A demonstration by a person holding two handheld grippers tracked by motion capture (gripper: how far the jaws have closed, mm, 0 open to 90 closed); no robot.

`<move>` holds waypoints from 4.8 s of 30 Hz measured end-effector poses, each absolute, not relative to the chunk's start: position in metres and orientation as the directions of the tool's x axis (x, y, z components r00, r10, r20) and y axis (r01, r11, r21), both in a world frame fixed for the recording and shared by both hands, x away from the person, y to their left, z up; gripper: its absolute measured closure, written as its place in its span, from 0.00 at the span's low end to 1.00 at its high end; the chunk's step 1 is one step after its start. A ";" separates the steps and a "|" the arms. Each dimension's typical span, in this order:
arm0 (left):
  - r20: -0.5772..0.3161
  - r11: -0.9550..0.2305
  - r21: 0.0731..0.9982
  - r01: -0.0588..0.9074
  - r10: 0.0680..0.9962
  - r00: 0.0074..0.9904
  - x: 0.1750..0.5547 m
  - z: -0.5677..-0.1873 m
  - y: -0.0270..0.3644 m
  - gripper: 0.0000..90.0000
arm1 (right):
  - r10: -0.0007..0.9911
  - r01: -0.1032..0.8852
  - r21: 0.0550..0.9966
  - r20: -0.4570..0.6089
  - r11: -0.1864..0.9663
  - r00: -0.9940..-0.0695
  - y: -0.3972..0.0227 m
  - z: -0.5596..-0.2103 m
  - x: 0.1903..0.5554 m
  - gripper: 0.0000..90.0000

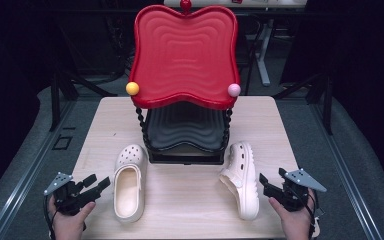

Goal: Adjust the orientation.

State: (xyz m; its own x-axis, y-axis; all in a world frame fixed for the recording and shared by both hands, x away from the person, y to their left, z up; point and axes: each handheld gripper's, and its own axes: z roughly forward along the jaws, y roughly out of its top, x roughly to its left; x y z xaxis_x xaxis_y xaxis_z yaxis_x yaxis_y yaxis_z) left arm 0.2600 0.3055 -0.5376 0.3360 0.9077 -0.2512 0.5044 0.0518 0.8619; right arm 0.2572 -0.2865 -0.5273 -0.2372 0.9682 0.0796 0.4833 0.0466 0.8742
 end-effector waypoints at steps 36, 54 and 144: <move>0.002 -0.212 0.847 0.487 0.918 0.396 0.259 -0.539 0.259 0.60 | 0.967 0.478 0.877 0.081 0.047 -0.243 -0.280 -0.536 0.255 0.58; 0.045 -0.228 0.814 0.535 0.942 0.333 0.276 -0.545 0.250 0.77 | 0.967 0.440 0.895 0.041 0.077 -0.251 -0.275 -0.534 0.253 0.66; -0.061 -0.132 0.824 0.551 0.946 0.317 0.254 -0.543 0.255 0.57 | 0.977 0.491 0.871 0.111 -0.007 -0.182 -0.303 -0.525 0.257 0.98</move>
